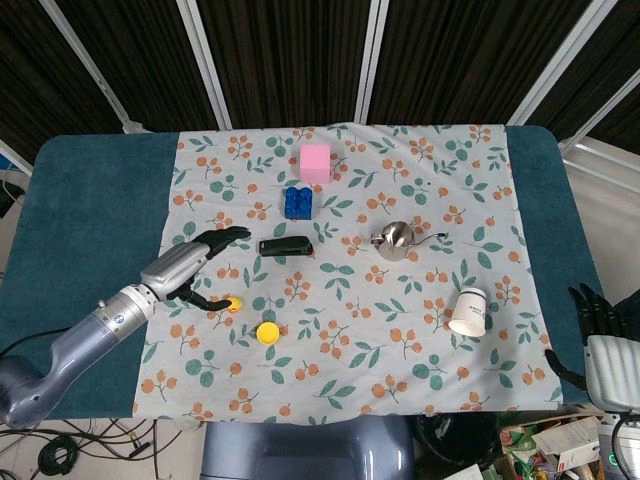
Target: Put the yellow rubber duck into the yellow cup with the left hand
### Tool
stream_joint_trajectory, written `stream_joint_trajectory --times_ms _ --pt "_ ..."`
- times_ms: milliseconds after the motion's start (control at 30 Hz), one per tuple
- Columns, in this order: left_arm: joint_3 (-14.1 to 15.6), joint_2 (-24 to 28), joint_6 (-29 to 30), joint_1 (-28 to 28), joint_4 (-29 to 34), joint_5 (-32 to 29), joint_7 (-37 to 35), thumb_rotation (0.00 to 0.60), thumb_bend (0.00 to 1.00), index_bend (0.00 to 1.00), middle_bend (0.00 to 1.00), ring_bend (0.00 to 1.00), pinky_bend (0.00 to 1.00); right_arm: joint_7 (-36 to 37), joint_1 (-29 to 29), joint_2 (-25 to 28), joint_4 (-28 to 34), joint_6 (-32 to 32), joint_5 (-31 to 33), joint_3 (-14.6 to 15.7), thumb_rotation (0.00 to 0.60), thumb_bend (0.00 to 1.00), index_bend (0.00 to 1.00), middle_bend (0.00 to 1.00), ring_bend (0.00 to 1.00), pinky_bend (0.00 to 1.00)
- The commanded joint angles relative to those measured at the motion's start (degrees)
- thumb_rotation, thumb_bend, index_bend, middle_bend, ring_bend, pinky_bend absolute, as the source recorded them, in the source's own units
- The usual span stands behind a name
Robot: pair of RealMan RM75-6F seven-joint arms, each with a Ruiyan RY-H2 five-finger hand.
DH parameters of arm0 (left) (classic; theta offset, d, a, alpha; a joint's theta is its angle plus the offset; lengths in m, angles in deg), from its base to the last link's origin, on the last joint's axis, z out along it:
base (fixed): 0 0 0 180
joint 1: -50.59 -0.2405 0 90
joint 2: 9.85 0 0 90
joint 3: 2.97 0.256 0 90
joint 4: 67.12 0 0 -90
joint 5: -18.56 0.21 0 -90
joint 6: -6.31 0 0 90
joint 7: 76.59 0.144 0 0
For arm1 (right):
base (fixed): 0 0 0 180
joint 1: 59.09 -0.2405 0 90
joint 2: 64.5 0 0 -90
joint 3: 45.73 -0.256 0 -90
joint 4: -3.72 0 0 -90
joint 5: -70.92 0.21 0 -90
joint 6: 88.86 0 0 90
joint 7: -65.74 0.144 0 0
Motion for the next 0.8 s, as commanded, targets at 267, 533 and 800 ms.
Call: stream_joint_trajectory --times_ms 267,533,800 --pt "0.86 -0.49 0.75 0.22 1.03 0.17 1.12 0.600 0.22 0.06 0.02 0.00 0.00 0.53 0.44 0.48 0.07 0.75 -0.50 0.18 0.600 0.16 0.07 0.03 0.08 0.16" --pt "1.34 -0.61 2.15 0.32 1.88 -0.01 4.48 0.600 0.22 0.06 0.03 0.00 0.00 0.50 0.31 0.34 0.00 0.45 -0.35 0.15 0.600 0.16 0.07 0.03 0.08 0.16" --pt "1.88 -3.95 2.08 1.05 1.82 -0.65 4.41 0.600 0.26 0.06 0.04 0.00 0.00 0.58 0.37 0.46 0.08 0.47 -0.22 0.11 0.600 0.16 0.07 0.03 0.08 0.16"
